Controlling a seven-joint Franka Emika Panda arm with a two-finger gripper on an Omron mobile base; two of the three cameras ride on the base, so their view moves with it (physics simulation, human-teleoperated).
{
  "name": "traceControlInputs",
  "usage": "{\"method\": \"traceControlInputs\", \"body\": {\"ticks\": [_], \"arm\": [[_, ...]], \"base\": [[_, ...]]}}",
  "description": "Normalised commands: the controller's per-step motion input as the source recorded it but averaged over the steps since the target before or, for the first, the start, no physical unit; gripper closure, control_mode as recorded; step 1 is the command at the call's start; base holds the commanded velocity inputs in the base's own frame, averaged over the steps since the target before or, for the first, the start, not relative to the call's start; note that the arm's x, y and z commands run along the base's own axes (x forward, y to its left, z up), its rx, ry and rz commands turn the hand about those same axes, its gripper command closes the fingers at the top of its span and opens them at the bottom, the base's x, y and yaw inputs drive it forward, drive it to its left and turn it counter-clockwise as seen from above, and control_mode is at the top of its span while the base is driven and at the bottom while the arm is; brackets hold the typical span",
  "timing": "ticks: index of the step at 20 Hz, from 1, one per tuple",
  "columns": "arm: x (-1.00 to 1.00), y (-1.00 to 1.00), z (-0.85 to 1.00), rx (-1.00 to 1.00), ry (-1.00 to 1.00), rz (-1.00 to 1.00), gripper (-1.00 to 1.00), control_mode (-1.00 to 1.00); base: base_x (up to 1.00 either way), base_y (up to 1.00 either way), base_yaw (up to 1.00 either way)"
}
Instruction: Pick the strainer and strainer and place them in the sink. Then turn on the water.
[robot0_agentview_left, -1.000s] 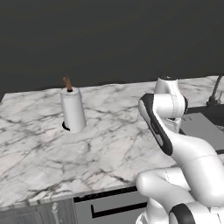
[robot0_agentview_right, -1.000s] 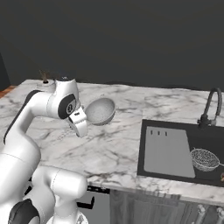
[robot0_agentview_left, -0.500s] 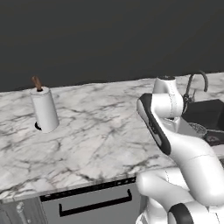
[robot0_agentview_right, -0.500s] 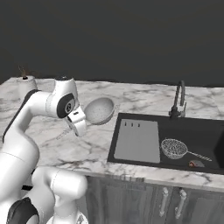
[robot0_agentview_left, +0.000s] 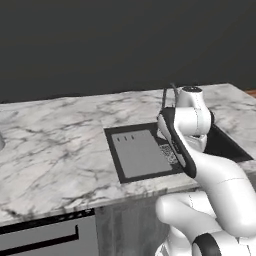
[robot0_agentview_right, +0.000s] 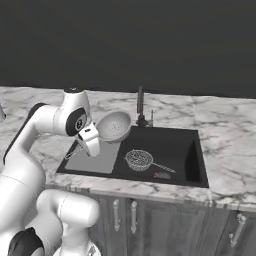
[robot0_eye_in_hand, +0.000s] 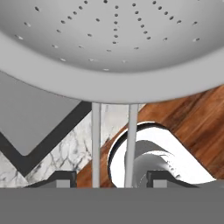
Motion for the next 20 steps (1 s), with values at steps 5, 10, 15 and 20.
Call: {"method": "traceControlInputs", "body": {"ticks": [5, 10, 15, 20], "arm": [[0.0, 0.0, 0.0, 0.0, 0.0, 0.0, 1.0, 1.0], [0.0, 0.0, 0.0, 0.0, 0.0, 0.0, 1.0, 1.0], [0.0, 0.0, 0.0, 0.0, 0.0, 0.0, 1.0, 1.0], [0.0, 0.0, 0.0, 0.0, 0.0, 0.0, 1.0, 1.0]], "base": [[-0.01, -0.98, 0.0], [-0.02, -0.88, 0.0], [0.05, -0.49, 0.02], [0.35, -0.14, 0.06]]}}
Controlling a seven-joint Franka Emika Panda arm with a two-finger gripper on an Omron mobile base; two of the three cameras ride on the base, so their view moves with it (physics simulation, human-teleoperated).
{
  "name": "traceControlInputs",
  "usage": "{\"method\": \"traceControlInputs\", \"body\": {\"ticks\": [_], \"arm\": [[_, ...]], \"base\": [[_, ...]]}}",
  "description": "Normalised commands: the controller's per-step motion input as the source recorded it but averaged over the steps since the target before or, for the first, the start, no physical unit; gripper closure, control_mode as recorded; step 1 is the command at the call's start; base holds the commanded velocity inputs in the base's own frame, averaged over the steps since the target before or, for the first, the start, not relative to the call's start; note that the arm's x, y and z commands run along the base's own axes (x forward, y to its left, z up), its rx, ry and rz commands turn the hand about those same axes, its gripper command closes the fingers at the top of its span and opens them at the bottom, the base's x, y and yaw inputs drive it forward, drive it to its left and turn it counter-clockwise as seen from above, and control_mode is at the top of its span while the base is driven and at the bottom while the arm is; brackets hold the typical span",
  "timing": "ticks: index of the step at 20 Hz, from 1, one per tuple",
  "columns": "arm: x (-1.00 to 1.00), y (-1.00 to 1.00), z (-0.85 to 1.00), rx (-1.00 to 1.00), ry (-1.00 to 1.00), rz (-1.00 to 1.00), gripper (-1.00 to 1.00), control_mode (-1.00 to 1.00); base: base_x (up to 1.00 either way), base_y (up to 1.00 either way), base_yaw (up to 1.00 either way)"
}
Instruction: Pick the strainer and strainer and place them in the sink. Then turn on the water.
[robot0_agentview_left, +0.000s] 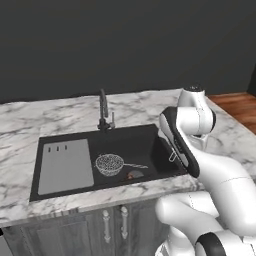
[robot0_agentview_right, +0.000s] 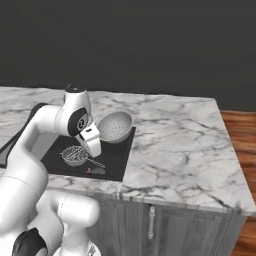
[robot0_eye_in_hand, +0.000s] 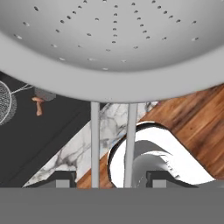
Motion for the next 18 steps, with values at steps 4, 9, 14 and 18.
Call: {"method": "traceControlInputs", "body": {"ticks": [4, 9, 14, 18], "arm": [[0.0, 0.0, 0.0, 0.0, 0.0, 0.0, 1.0, 1.0], [0.0, 0.0, 0.0, 0.0, 0.0, 0.0, 1.0, 1.0], [0.0, 0.0, 0.0, 0.0, 0.0, 0.0, 1.0, 1.0], [0.0, 0.0, 0.0, 0.0, 0.0, 0.0, 1.0, 1.0]], "base": [[0.59, -0.01, 0.13], [0.64, -0.13, 0.18], [0.57, -0.18, 0.19], [0.34, -0.03, 0.15]]}}
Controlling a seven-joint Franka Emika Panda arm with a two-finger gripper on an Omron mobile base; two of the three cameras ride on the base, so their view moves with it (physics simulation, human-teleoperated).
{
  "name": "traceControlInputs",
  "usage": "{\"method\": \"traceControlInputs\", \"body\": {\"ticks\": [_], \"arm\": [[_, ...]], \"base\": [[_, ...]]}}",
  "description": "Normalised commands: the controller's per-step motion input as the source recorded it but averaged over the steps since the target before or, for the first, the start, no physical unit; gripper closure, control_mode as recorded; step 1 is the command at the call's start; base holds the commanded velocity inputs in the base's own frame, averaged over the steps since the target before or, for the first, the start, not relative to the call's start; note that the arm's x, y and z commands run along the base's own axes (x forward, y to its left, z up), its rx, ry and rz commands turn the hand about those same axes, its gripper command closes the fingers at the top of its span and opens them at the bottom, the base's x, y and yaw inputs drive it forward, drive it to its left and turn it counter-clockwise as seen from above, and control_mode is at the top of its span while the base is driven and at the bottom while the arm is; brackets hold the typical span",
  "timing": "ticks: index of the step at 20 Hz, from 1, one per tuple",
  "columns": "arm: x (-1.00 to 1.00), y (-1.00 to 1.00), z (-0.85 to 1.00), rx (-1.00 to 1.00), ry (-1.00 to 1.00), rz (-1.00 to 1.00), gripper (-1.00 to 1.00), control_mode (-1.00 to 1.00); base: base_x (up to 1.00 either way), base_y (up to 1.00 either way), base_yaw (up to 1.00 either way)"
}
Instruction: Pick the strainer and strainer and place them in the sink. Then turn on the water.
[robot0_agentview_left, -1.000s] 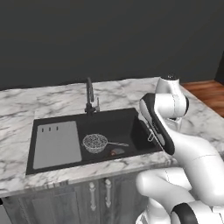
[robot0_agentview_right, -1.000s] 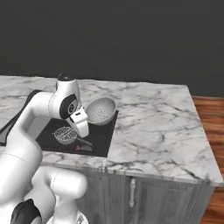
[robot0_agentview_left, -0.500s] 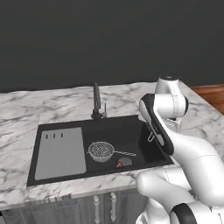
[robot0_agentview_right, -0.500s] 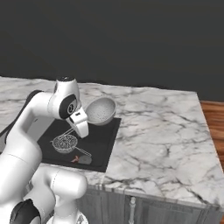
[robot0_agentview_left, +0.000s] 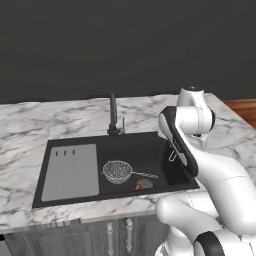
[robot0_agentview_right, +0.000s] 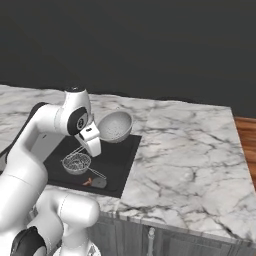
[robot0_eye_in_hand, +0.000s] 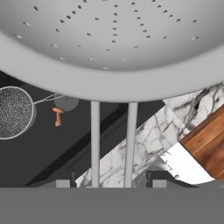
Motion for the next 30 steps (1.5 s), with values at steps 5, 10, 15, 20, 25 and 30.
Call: {"method": "traceControlInputs", "body": {"ticks": [5, 10, 15, 20, 25, 30], "arm": [[0.0, 0.0, 0.0, 0.0, 0.0, 0.0, 1.0, 1.0], [0.0, 0.0, 0.0, 0.0, 0.0, 0.0, 1.0, 1.0], [0.1, -0.04, -0.01, 0.0, 0.0, 0.01, 1.0, -1.0], [0.43, -0.02, -0.12, 0.0, 0.0, 0.1, 1.0, -1.0], [0.52, 0.0, -0.09, 0.02, 0.0, 0.21, 1.0, -1.0], [0.39, 0.05, -0.13, 0.0, 0.0, 0.28, 1.0, -1.0]], "base": [[0.16, -0.04, 0.11], [0.11, -0.07, 0.1], [0.01, -0.06, 0.01], [0.0, 0.0, 0.0], [0.0, 0.0, 0.0], [0.0, 0.0, 0.0]]}}
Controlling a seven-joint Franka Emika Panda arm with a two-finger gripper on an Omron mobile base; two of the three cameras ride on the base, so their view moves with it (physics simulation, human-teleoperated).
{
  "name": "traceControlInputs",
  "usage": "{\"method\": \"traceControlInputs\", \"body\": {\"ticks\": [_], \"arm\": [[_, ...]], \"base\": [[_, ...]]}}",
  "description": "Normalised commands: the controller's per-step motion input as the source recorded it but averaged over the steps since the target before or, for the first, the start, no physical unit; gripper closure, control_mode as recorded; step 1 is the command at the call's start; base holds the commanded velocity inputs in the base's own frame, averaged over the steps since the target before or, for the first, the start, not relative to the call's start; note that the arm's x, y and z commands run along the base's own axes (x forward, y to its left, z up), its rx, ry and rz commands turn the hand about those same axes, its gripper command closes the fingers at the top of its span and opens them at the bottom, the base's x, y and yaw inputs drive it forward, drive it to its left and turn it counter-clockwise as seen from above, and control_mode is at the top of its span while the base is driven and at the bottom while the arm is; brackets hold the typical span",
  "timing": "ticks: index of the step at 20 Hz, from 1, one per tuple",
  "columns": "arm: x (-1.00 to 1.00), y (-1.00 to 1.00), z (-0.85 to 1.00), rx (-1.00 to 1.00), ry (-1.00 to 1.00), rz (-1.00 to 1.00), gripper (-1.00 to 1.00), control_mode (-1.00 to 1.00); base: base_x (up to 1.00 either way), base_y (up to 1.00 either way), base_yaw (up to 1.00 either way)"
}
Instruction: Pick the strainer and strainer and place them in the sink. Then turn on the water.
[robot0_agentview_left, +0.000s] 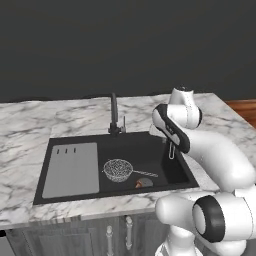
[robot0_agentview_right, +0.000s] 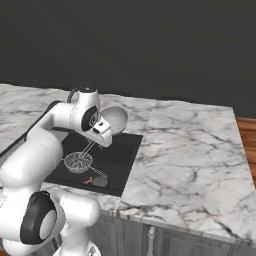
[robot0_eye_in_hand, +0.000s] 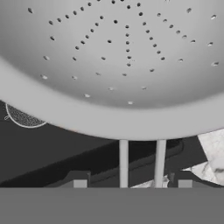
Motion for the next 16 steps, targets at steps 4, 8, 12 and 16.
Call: {"method": "traceControlInputs", "body": {"ticks": [4, 8, 12, 16], "arm": [[0.28, 0.11, -0.25, 0.0, 0.06, 0.28, 1.0, -1.0], [0.09, 0.0, -0.4, 0.0, 0.01, 0.31, 1.0, -1.0], [0.01, -0.01, -0.32, 0.0, 0.0, 0.28, 1.0, -1.0], [0.0, -0.01, -0.22, 0.0, 0.0, 0.29, 1.0, -1.0]], "base": [[0.0, 0.0, 0.0], [0.0, 0.0, 0.0], [0.0, 0.0, 0.0], [0.0, 0.0, 0.0]]}}
